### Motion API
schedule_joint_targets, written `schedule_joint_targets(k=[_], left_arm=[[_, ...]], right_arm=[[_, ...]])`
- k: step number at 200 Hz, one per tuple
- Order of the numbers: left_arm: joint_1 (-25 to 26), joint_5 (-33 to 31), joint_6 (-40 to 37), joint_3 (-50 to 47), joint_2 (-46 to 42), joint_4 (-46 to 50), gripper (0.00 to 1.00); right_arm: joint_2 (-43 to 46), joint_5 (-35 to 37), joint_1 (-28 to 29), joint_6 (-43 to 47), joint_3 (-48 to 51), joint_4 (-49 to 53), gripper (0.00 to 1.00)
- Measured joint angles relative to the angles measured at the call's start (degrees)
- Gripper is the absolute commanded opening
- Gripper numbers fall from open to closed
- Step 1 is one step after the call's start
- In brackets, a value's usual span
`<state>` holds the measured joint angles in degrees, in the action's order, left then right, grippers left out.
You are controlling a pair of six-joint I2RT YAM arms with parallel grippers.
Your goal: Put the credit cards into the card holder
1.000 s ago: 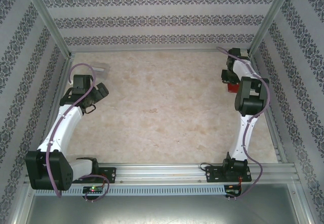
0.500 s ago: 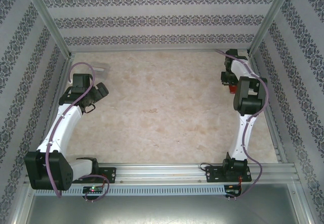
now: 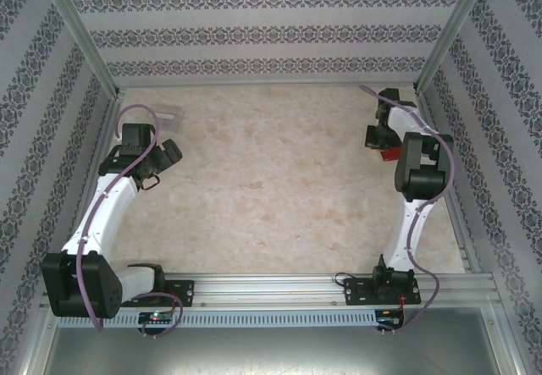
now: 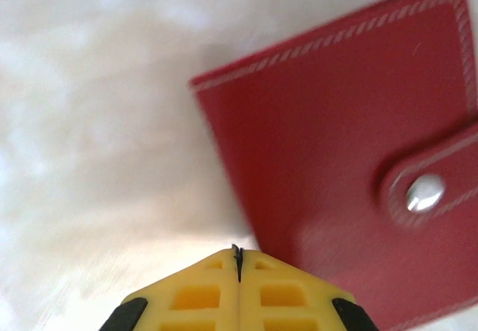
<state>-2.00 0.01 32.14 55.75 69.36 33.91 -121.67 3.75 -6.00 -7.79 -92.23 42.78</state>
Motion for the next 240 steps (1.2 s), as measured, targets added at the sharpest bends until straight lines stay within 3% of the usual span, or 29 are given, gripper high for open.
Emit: schedule_joint_targets(k=[29, 44, 62, 79, 95, 124, 135, 158, 195, 240], left_arm=[[0.0, 1.36, 0.02, 0.46, 3.13, -0.02, 0.99], [0.0, 2.47, 0.0, 0.66, 4.59, -0.15, 0.99], [0.0, 3.98, -0.2, 0.66, 5.53, -0.28, 0.99], [0.0, 6.05, -0.44, 0.48, 5.35, -1.25, 0.99], [0.0, 8.28, -0.61, -0.85, 4.26, -3.45, 0.99], [0.0, 12.68, -0.57, -4.66, 0.7, -6.19, 0.99], [0.0, 14.16, -0.55, -6.27, -1.01, -6.8, 0.99], [0.0, 15.89, -0.55, -8.26, -4.28, -7.1, 0.99], [0.0, 16.48, -0.33, -10.34, -9.64, -7.63, 0.99], [0.0, 16.74, -0.33, -10.51, -11.78, -7.69, 0.99]], right_arm=[[8.04, -5.46, 5.31, -2.58, 9.27, -2.8, 0.0], [10.8, -6.16, 8.11, -3.96, 11.37, -3.58, 0.31], [12.07, -4.46, 9.14, -4.76, 11.89, -4.5, 0.33], [12.0, -3.87, 4.9, -6.49, 11.67, -5.46, 0.5], [11.54, -3.76, -1.09, -7.5, 10.64, -5.95, 0.6], [6.99, -4.33, -9.11, -9.01, 4.24, -7.34, 0.61], [4.04, -5.01, -10.45, -9.01, 0.74, -7.96, 0.66], [-0.02, -5.81, -11.15, -8.68, -2.12, -9.46, 0.72], [-7.04, -11.67, -12.46, -8.61, -7.91, -8.57, 0.72], [-7.32, -16.83, -12.81, -8.48, -7.89, -7.74, 0.66]])
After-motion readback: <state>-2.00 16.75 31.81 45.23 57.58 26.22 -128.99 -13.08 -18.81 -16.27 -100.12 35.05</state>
